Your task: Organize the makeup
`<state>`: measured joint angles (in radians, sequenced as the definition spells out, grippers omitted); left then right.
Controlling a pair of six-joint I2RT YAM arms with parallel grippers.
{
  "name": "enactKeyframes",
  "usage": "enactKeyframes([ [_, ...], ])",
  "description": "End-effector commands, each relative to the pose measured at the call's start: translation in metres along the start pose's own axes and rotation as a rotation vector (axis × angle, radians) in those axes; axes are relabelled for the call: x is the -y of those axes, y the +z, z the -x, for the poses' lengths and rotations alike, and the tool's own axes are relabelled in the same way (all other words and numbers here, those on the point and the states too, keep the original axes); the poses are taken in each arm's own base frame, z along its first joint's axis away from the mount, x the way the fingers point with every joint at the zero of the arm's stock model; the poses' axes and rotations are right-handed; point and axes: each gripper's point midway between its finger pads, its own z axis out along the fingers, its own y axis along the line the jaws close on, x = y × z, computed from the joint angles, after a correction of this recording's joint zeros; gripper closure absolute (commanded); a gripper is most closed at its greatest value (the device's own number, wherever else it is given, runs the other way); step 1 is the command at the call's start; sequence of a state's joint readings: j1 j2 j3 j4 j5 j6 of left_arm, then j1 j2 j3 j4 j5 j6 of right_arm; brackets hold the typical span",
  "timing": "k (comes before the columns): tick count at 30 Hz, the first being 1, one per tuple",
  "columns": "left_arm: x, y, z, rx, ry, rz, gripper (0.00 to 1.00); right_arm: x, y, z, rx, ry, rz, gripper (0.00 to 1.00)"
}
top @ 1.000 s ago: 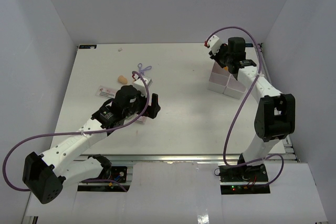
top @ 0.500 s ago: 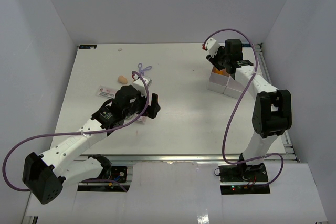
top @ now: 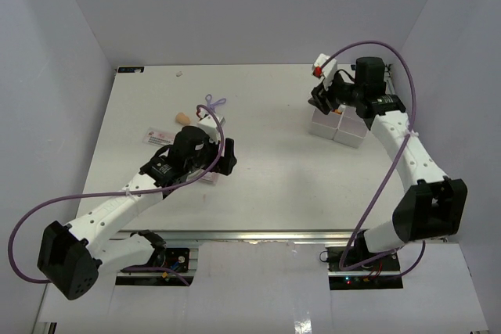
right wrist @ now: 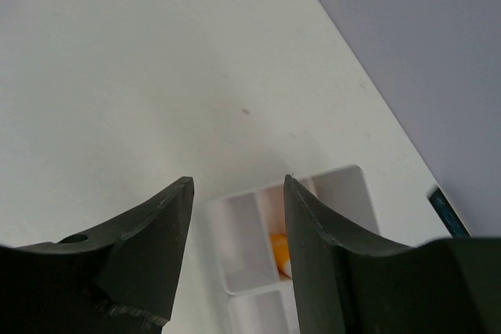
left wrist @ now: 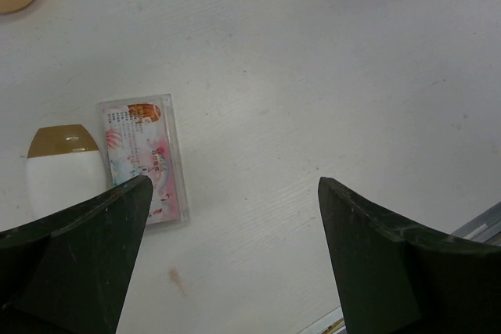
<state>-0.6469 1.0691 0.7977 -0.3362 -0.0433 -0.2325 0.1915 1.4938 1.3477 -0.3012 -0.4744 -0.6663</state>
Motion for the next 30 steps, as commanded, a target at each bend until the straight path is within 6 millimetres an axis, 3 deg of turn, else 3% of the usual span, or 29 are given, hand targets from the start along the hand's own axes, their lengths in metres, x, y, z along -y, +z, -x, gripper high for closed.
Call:
enactKeyframes([
  [1,-0.015,0.011,-0.008,-0.047,-0.056,0.042,0.02,-0.136,-0.041,0.007,0.169,0.17,0.562,0.44],
  [3,-0.023,0.016,-0.011,-0.074,-0.088,0.056,0.03,-0.162,-0.054,0.003,0.211,0.208,0.643,0.44],
  [5,-0.033,0.021,-0.016,-0.11,-0.11,0.096,0.05,-0.172,-0.059,-0.004,0.223,0.205,0.653,0.44],
  [11,-0.085,0.032,-0.039,-0.244,-0.18,0.294,0.02,-0.174,-0.07,-0.022,0.265,0.26,0.623,0.42],
  [18,-0.13,0.036,-0.044,-0.289,-0.259,0.41,0.02,-0.166,-0.079,-0.021,0.28,0.283,0.593,0.42],
  [30,-0.155,0.06,-0.052,-0.395,-0.219,0.474,0.02,-0.166,-0.08,-0.023,0.281,0.306,0.597,0.41],
])
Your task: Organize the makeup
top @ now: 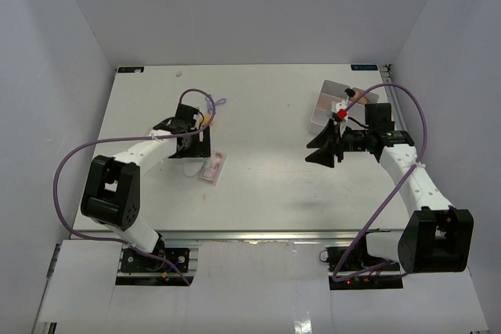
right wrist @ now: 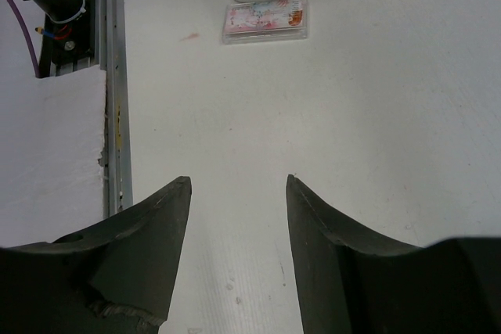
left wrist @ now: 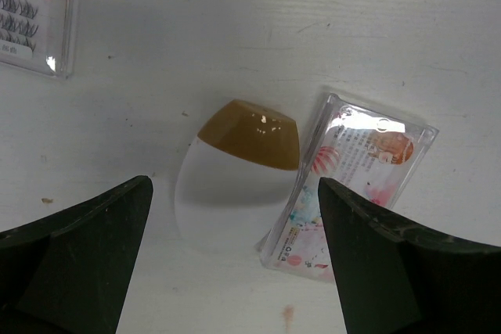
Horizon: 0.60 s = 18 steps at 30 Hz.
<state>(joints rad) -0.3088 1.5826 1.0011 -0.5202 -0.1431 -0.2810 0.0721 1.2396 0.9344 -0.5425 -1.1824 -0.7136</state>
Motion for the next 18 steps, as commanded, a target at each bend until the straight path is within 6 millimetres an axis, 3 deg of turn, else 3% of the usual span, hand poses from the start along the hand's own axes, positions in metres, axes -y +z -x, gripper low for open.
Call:
enactKeyframes([
  [1,-0.002,-0.001,0.02,0.018,0.024,0.024,0.02,-0.003,-0.002,0.007,0.036,-0.022,0.015,0.41],
  [18,-0.013,0.012,-0.007,-0.076,0.033,0.071,0.04,-0.004,-0.007,0.01,0.064,-0.009,0.018,0.41],
])
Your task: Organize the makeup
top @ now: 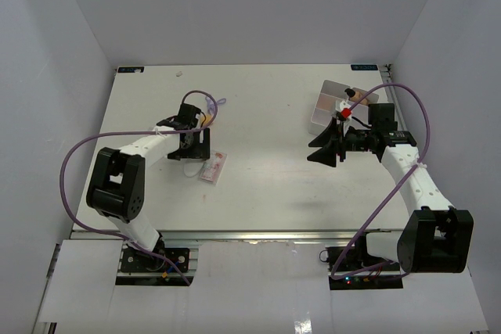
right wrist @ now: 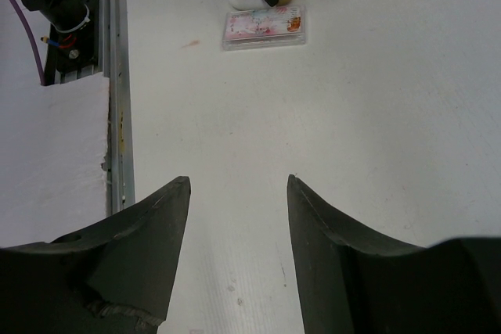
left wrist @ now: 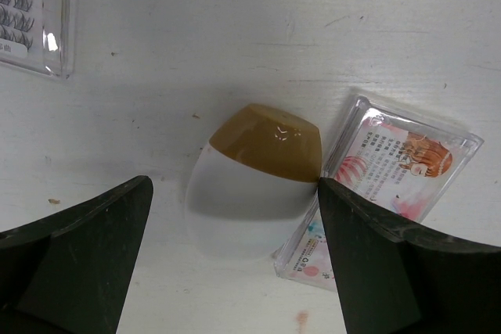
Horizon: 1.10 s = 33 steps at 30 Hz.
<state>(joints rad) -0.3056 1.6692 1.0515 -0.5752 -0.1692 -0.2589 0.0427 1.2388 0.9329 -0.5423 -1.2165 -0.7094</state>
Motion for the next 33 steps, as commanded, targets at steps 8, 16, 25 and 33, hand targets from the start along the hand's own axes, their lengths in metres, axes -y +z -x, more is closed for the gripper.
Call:
enactKeyframes([
  [8,-0.014,-0.001,-0.006,-0.009,-0.03,0.039,0.11,-0.006,-0.003,0.008,0.046,-0.015,0.024,0.41],
  [16,-0.01,0.006,-0.024,-0.069,-0.065,0.011,0.11,-0.007,-0.004,0.01,0.057,-0.015,0.026,0.41],
  [25,-0.009,0.0,-0.033,-0.071,-0.101,0.001,0.1,-0.008,-0.005,0.011,0.061,-0.013,0.03,0.41],
  [33,-0.007,0.005,-0.03,-0.067,-0.093,-0.003,0.22,-0.008,-0.006,0.011,0.063,-0.009,0.026,0.41],
])
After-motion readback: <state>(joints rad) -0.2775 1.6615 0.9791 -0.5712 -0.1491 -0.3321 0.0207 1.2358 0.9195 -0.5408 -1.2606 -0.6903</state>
